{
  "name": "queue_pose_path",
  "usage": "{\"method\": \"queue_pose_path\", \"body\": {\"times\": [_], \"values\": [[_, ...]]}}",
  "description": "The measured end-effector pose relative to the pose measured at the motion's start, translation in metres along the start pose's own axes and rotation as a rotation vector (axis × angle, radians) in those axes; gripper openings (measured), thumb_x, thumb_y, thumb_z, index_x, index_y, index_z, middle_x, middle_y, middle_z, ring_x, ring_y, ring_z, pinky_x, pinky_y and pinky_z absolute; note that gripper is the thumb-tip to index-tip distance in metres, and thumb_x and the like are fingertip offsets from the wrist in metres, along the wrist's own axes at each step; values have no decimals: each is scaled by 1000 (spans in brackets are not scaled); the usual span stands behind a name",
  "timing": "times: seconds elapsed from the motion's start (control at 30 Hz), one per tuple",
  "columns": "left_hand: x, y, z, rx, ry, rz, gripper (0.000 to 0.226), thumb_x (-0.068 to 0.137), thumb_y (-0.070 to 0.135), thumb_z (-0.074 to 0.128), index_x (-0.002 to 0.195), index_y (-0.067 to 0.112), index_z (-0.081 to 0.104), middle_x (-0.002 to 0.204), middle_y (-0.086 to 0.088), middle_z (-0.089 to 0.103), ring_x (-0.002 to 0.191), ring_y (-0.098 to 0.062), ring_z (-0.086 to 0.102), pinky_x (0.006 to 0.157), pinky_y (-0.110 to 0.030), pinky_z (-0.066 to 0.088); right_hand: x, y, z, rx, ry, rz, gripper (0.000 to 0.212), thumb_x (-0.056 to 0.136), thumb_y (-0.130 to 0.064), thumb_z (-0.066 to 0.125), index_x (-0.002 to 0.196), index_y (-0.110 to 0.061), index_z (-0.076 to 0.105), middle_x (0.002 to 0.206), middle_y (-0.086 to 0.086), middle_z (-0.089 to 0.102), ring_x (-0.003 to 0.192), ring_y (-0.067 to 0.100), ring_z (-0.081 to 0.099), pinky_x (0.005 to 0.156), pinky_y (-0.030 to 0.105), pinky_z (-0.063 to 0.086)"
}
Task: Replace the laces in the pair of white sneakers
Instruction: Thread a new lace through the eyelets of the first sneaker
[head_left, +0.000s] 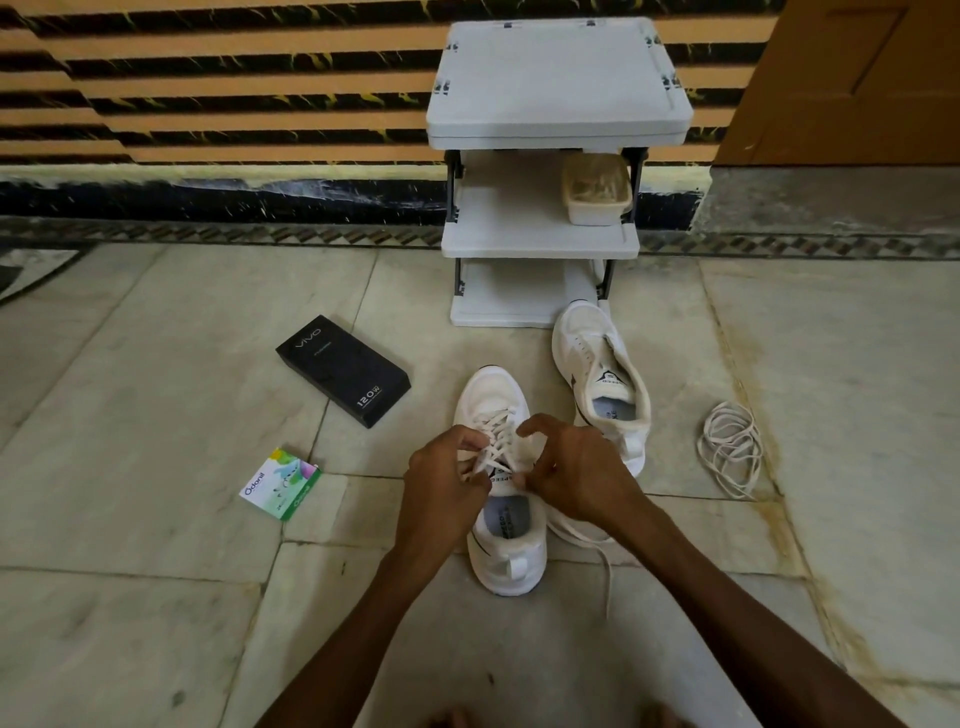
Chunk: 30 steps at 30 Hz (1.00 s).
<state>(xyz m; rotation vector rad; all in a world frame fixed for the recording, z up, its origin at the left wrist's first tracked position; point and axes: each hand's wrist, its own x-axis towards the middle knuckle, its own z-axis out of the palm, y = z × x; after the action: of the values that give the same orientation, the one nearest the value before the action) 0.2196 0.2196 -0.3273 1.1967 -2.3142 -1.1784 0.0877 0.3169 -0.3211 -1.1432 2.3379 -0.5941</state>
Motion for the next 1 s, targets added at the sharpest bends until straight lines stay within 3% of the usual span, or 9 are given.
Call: {"method": "queue_pose_path", "body": {"times": [0.17, 0.27, 0.4, 0.5, 0.57, 0.63, 0.77, 0.9, 1.0], "values": [[0, -2, -1, 4, -2, 7, 32, 77, 9, 79, 104, 20, 65, 106, 4, 70, 94, -13, 68, 79, -22, 57, 5, 2, -3, -6, -21, -53, 8, 85, -12, 65, 92, -16, 69, 93, 1, 70, 88, 20, 66, 74, 30, 51], [-1, -2, 2, 63, 44, 37, 33, 78, 12, 80, 107, 19, 65, 107, 4, 70, 95, -12, 68, 76, -14, 51, 6, -5, -2, -146, -41, -74, 13, 79, -8, 65, 91, -11, 67, 100, 8, 64, 92, 25, 62, 75, 33, 51], [-4, -1, 8, 101, 92, 42, 33, 81, 14, 77, 111, 16, 65, 114, 1, 69, 101, -15, 67, 84, -17, 50, 0, -9, -1, -461, 23, -70, 23, 80, -15, 64, 103, -10, 60, 105, 9, 61, 98, 26, 59, 72, 30, 40], [-8, 1, 11, 96, 131, 44, 31, 82, 11, 76, 111, 17, 65, 117, 0, 68, 106, -17, 66, 84, -18, 50, -6, -12, 1, -521, 10, -48, 26, 84, -19, 63, 108, -12, 57, 105, 8, 64, 97, 25, 62, 77, 30, 42], [-8, -1, 12, 96, 122, 37, 31, 82, 10, 75, 110, 18, 64, 117, 1, 68, 105, -17, 66, 84, -22, 55, -6, -12, -5, -413, -32, -47, 21, 83, -16, 62, 104, -12, 59, 99, 6, 68, 94, 24, 65, 77, 29, 45], [-5, -6, 11, 113, 69, 29, 35, 81, 11, 75, 112, 21, 61, 117, 2, 65, 105, -15, 64, 83, -24, 56, -4, -12, -18, -102, -84, 19, 13, 81, -7, 61, 90, -15, 64, 87, 1, 70, 88, 20, 67, 76, 29, 50], [-1, -10, 9, 124, -74, 138, 47, 82, 18, 73, 124, 29, 55, 130, 6, 50, 118, -13, 50, 91, -20, 43, -8, -17, -49, 367, -226, 129, 21, 86, -1, 61, 88, -20, 68, 77, 0, 73, 77, 8, 68, 79, 27, 54], [14, 5, 10, 249, -148, 300, 28, 87, 36, 68, 114, 28, 66, 117, 8, 59, 108, -11, 48, 96, -26, 40, -16, -31, -74, 419, -161, 54, 24, 89, 1, 55, 96, -16, 70, 70, -5, 73, 67, -9, 63, 65, 10, 42], [22, 18, 3, 218, -119, 315, 17, 92, 36, 62, 101, 25, 72, 100, 6, 67, 90, -8, 56, 85, -31, 50, -22, -37, -89, 308, -71, -26, 12, 90, -10, 64, 92, -20, 71, 66, -10, 72, 67, -12, 63, 62, 3, 41]]}}
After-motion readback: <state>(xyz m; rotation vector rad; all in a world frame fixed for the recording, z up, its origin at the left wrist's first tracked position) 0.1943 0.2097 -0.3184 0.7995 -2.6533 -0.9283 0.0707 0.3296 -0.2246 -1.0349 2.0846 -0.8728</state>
